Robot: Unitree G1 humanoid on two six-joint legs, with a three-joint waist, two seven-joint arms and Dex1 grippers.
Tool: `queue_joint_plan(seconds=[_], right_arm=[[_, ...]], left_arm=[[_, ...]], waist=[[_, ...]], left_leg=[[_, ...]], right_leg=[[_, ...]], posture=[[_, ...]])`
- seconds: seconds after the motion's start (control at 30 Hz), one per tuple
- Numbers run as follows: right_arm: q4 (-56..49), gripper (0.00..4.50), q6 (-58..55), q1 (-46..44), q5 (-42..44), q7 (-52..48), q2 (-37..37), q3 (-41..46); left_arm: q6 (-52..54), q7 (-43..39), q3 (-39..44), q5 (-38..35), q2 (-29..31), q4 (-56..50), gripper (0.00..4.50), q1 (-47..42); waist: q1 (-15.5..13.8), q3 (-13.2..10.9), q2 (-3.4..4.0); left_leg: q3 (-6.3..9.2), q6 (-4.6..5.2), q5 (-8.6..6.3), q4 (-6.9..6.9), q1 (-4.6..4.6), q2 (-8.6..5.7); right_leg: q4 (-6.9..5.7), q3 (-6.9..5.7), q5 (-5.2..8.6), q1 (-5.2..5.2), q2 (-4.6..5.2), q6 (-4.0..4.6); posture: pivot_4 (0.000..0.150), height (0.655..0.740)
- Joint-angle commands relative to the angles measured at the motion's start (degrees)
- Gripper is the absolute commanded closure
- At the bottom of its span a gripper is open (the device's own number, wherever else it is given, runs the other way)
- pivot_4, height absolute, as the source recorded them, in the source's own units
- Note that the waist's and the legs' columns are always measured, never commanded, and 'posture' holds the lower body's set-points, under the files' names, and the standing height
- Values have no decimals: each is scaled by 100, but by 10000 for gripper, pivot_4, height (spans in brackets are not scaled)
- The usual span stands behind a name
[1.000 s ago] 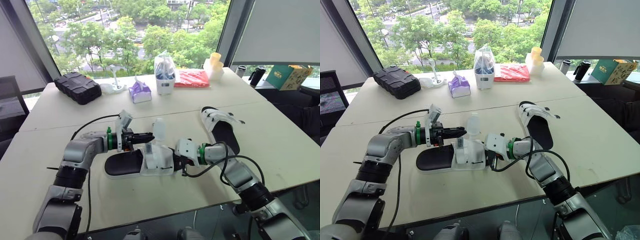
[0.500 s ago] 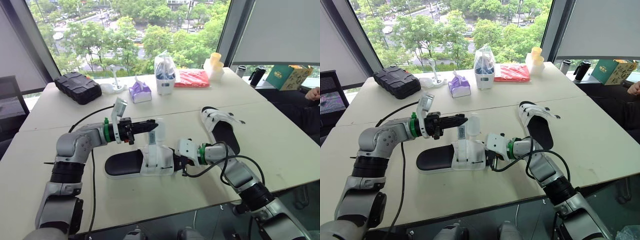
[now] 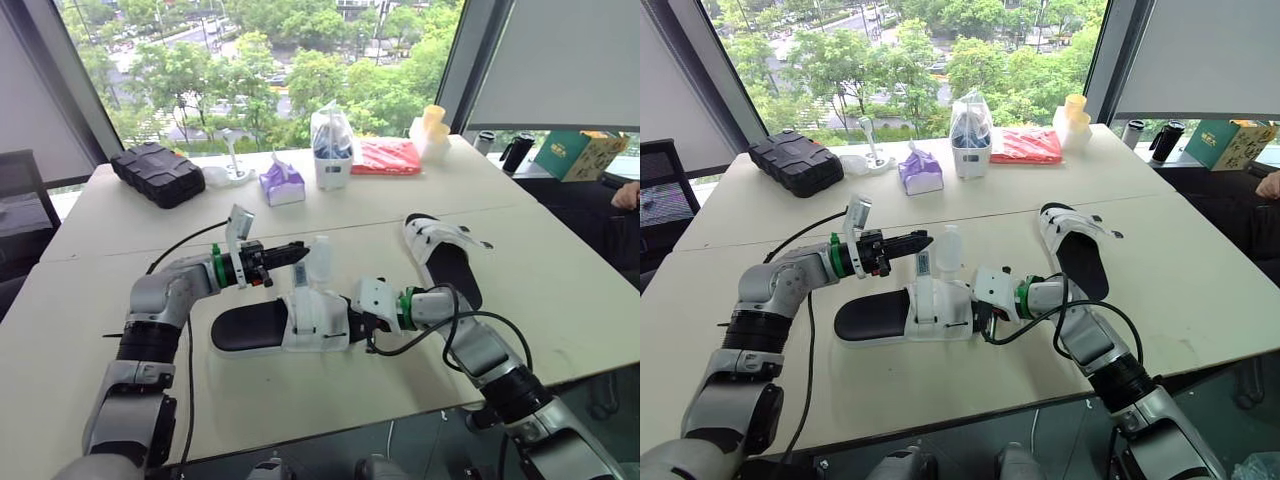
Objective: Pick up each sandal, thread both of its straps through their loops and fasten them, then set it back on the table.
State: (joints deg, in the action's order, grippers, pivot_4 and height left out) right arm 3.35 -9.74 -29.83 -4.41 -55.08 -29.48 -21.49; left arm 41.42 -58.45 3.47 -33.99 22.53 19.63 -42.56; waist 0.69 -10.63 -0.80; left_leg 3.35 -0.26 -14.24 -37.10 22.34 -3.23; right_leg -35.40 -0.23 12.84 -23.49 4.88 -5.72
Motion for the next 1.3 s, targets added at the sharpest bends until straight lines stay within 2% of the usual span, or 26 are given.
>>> queue_joint_plan(seconds=[0.03,0.47,0.67,0.77,0.93,0.97,1.0,1.17,1.3], right_arm=[[116,45000,-207,182,-194,-107,-74,-222],[22,45000,-286,232,-192,-103,-111,-219],[63,45000,-281,199,-193,-103,-99,-223],[44,45000,-292,206,-189,-104,-102,-221],[41,45000,-303,224,-187,-102,-111,-219],[43,45000,-304,224,-185,-102,-109,-218],[45,45000,-306,223,-184,-102,-108,-217],[67,45000,-299,212,-189,-89,-97,-216],[85,45000,-289,197,-197,-79,-81,-217]], left_arm=[[-277,52,69,96,-86,140,44425,-225],[-550,-48,-49,526,-60,538,44425,-77],[-937,-40,-516,1161,119,551,44425,197],[-1108,-103,-677,1355,185,554,34482,279],[-1510,-83,-913,1789,298,681,9800,306],[-1592,-103,-950,1870,313,702,3570,307],[-1654,-127,-981,1938,324,717,469,307],[-2080,-64,-1237,2401,372,835,469,295],[-2222,332,-1185,2647,266,1319,469,58]], waist=[[-1,0,0],[-7,0,0],[-4,0,0],[-5,0,0],[-6,0,0],[-6,0,0],[-6,0,0],[-11,3,0],[-15,9,-1]], left_leg=[[0,0,0,0,0,0],[1,0,0,2,2,0],[1,0,-1,6,2,0],[1,0,-1,7,2,0],[1,0,-1,9,2,0],[1,0,-1,9,2,0],[1,0,-2,10,2,0],[1,1,-2,10,2,0],[2,1,-3,9,2,-1]], right_leg=[[0,0,0,0,0,0],[3,-2,0,-1,1,0],[6,-2,0,-1,2,0],[6,-2,0,-1,2,0],[10,-2,0,-1,8,0],[11,-2,0,-1,8,0],[12,-2,0,-1,9,0],[16,-3,0,2,11,0],[17,-5,0,4,10,-1]], posture=[[1500,7400],[1500,7400],[1500,7400],[1500,7400],[1500,7400],[1500,7400],[1500,7400],[1500,7400],[1500,7400]])
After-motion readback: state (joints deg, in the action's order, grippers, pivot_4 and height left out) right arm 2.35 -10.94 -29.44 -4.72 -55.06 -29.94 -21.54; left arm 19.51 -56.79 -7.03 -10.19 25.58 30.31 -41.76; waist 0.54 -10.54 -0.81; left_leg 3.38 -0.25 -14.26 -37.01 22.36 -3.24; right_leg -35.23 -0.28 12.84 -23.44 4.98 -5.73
